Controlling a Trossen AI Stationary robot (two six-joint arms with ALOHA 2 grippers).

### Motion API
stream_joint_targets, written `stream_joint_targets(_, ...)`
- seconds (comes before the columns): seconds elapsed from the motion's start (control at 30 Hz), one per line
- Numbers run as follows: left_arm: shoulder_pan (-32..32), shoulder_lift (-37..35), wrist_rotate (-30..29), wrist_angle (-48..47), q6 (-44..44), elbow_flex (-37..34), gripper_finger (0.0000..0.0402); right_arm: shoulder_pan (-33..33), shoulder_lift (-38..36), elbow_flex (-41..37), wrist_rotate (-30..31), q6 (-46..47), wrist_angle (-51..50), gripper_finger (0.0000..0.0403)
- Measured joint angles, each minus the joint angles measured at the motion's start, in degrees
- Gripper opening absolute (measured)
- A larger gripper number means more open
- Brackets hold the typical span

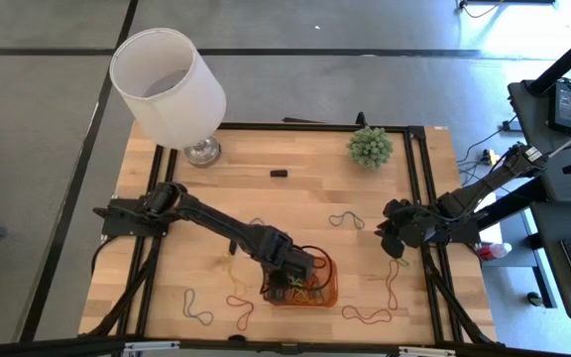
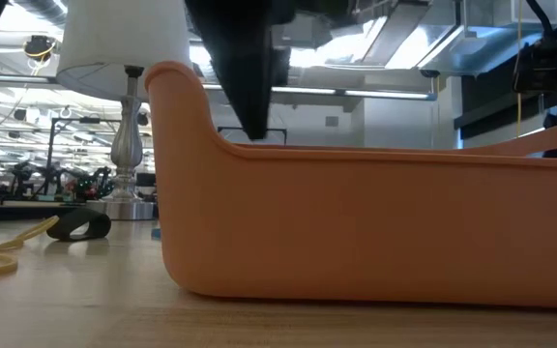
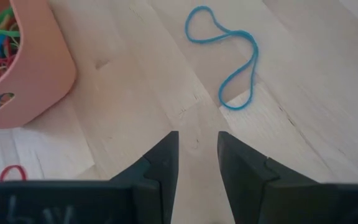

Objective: Pick and place rubber bands into bin
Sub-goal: Put the red rubber band into the orange bin

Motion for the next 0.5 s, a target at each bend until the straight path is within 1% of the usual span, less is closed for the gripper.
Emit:
stream_joint_targets(0.1, 0.1, -0.3, -4.1, -6.4, 3.9, 2.2, 0.0121, 0.0, 0.0, 0.0, 0.0, 0.0, 0.9, 0.0114)
stream_joint_targets(0.2, 1.2, -1.4, -6.9, -9.8, 9.0, 4.0, 0.01, 0.0, 0.0, 0.0, 0.0, 0.4, 2.2, 0.0114)
stream_joint_targets(0.27, 2.4, -2.9, -8.1, -12.2, 11.8, 4.6, 0.008, 0.0, 0.0, 0.0, 0.0, 1.5, 2.9, 0.0114)
stream_joint_targets(0.37, 4.4, -5.6, -9.3, -14.3, 14.9, 4.7, 0.0037, 0.0, 0.4, 0.0, -0.3, 3.3, 3.1, 0.0114)
stream_joint_targets(0.43, 5.9, -7.7, -9.5, -15.5, 16.4, 4.7, 0.0011, 0.0, 1.1, 0.0, -2.7, 2.4, 4.4, 0.0105)
stream_joint_targets(0.5, 7.3, -9.7, -9.6, -16.6, 18.3, 4.7, 0.0006, 0.5, 2.3, 0.0, -5.2, 1.4, 6.6, 0.0084)
